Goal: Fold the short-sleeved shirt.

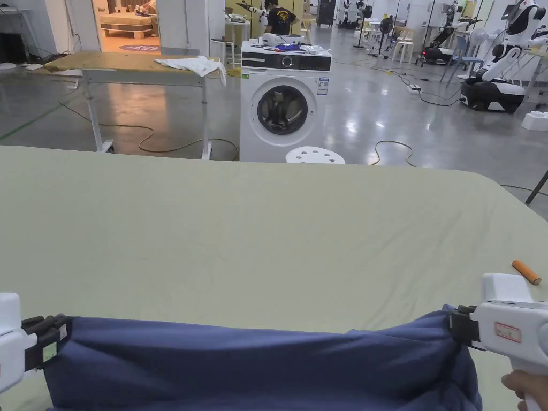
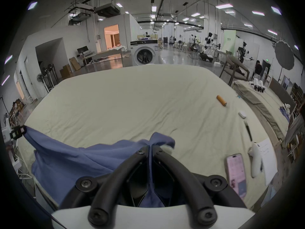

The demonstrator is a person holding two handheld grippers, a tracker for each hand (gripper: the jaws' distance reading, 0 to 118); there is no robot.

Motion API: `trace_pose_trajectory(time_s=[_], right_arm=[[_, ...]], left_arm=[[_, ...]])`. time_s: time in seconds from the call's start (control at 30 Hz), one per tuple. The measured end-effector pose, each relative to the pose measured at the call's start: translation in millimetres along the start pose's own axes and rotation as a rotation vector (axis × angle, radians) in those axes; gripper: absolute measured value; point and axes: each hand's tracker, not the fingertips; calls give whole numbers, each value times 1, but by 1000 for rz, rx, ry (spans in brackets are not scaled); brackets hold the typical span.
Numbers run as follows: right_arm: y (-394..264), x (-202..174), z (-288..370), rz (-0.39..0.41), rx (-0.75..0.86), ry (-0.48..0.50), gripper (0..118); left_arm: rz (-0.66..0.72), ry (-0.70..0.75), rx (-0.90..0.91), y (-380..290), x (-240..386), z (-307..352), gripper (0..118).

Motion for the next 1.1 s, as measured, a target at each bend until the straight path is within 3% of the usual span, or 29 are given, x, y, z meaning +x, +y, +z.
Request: trace_pose_trajectory(time_s=[0.33,0.47,0.6,0.9,0.97,1.0,1.03,1.07,1.1], right_arm=[[-73,-5,67,91,-83,-16,1],[-120,1,59,81,-190,-33,1],[-152,1,50,67,-249,-42,1],[-168,-1,31,67,-262,-77,4],[-166,-3,31,61,-266,-83,17],[-163,-6,35,61,-275,-103,33],[-158,-9,39,73,-277,-125,60],[-153,-10,45,93,-266,-155,73],[-146,-13,53,110,-231,-168,75]], left_arm=[[-31,-62,-72,-47,-7,60,0],[-91,-39,-197,-91,-1,65,0],[-38,-3,-288,-120,-1,59,0],[-61,18,-376,-133,15,48,1],[-66,27,-372,-133,18,46,5],[-67,31,-372,-136,8,40,10],[-62,30,-370,-132,9,40,18],[-53,32,-363,-128,9,41,27],[-43,41,-332,-122,11,42,41]])
